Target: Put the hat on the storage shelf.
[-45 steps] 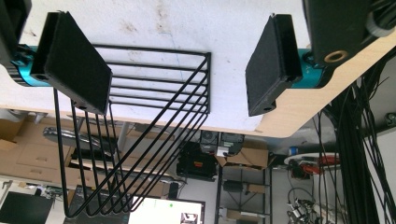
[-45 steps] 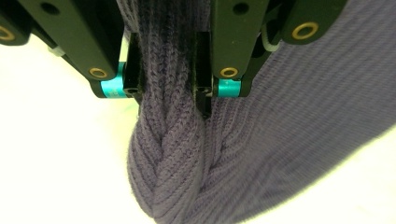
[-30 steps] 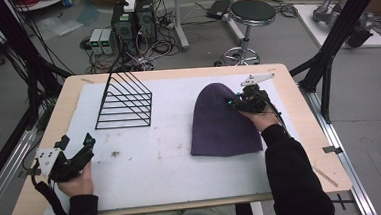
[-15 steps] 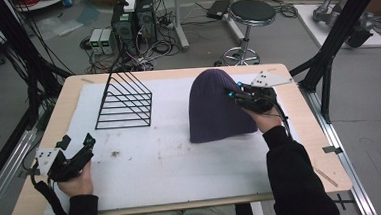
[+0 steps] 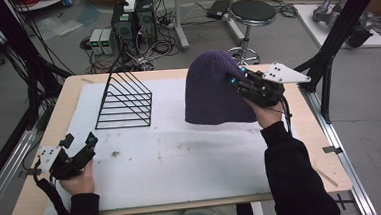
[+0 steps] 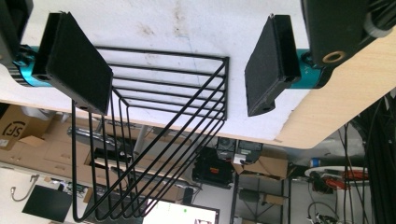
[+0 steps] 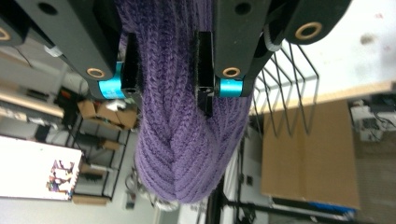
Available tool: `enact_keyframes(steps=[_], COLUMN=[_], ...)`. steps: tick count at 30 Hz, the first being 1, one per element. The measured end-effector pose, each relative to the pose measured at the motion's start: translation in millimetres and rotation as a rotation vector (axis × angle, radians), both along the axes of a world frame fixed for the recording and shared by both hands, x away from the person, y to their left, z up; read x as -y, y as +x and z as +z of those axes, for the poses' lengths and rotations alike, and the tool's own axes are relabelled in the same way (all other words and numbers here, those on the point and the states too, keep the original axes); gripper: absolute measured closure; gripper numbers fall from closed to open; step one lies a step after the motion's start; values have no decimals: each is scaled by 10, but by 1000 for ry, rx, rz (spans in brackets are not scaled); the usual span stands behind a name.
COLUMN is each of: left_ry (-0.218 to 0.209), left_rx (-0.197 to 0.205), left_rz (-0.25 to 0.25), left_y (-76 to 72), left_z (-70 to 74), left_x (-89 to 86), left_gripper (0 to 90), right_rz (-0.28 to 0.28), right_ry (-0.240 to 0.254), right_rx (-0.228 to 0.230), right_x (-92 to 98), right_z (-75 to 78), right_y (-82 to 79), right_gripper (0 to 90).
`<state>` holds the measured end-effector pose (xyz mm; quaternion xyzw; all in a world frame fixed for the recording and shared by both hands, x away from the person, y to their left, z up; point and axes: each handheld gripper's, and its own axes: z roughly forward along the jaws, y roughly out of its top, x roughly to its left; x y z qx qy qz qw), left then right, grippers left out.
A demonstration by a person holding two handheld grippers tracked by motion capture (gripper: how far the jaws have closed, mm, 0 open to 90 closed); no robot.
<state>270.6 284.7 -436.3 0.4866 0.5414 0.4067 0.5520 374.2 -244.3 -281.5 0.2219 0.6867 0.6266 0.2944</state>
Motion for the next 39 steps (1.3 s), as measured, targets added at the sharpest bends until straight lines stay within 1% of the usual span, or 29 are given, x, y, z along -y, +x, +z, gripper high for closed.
enact_keyframes(steps=[1,2,3,4,5,6,7,9,10,11,13,16,18,20,22,23,24,25,26,28,33,35,37,39], left_ry=[0,-1,-3,-3,-6,-7,-11,-4,-3,0,7,10,14,11,13,22,31,32,30,26,10,11,17,13], left_rx=[0,2,5,5,6,6,8,11,13,14,18,32,49,82,103,114,116,125,128,138,166,175,185,192], left_rz=[-4,-8,-12,-16,-20,-28,-33,-39,-40,-43,-46,-60,-76,-103,-129,-137,-142,-158,-169,-194,-295,-327,-350,-374], left_y=[4,8,12,15,20,24,26,25,26,28,27,29,29,17,3,2,1,4,8,22,55,67,74,79], left_z=[0,-1,-1,-1,-2,-3,-2,1,2,3,6,21,40,79,132,160,175,200,216,261,392,450,505,549], left_x=[5,8,11,12,15,13,16,18,22,25,30,47,62,74,94,116,126,145,154,178,217,229,244,256], left_gripper=[237,237,236,236,233,233,232,231,231,227,227,220,218,237,242,245,245,245,245,246,260,261,260,260], right_rz=[0,3,8,8,17,17,26,20,20,25,24,31,32,39,36,45,45,48,48,55,67,73,76,82], right_ry=[0,7,23,23,32,32,45,57,57,64,74,84,85,89,90,91,91,89,89,85,87,84,81,77], right_rx=[0,14,40,40,59,59,76,88,88,95,103,112,123,127,129,127,127,131,131,132,124,127,127,125], right_x=[0,-14,-49,-49,-83,-83,-126,-170,-170,-206,-243,-297,-332,-369,-388,-434,-434,-482,-482,-540,-635,-666,-680,-725], right_z=[0,50,146,146,236,236,314,379,379,438,497,589,649,701,720,751,751,764,764,765,756,759,761,766], right_y=[0,-12,-43,-43,-66,-66,-89,-111,-111,-117,-128,-142,-149,-153,-153,-153,-153,-157,-157,-156,-147,-150,-152,-160], right_gripper=[726,726,726,726,726,726,726,726,726,726,726,726,726,726,726,726,726,726,726,726,726,726,726,726])
